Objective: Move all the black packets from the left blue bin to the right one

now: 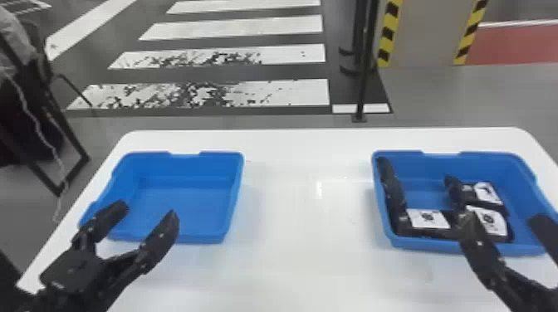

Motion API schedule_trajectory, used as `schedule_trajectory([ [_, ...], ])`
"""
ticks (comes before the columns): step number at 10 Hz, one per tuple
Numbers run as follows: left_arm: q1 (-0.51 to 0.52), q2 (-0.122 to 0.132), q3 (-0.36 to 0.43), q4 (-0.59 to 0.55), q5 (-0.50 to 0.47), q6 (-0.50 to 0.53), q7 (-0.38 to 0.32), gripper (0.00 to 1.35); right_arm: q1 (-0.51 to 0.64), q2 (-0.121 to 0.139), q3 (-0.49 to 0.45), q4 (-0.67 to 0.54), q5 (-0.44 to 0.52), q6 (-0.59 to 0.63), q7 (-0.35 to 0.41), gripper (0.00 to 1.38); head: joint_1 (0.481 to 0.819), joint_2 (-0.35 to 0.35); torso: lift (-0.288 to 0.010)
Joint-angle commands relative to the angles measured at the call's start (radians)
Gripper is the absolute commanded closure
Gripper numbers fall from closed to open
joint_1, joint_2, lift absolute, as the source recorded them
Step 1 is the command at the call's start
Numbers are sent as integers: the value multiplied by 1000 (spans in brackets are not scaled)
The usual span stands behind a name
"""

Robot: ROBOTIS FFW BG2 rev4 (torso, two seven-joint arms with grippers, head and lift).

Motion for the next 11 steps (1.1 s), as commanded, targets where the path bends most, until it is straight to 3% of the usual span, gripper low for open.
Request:
schedule_trajectory([
  [1,-2,0,-1,0,1,1,0,163,0,1,0,0,-1,0,0,116,695,117,-185],
  [11,1,0,-9,0,11,18,0,163,0,1,8,5,-11,0,0,116,695,114,-185],
])
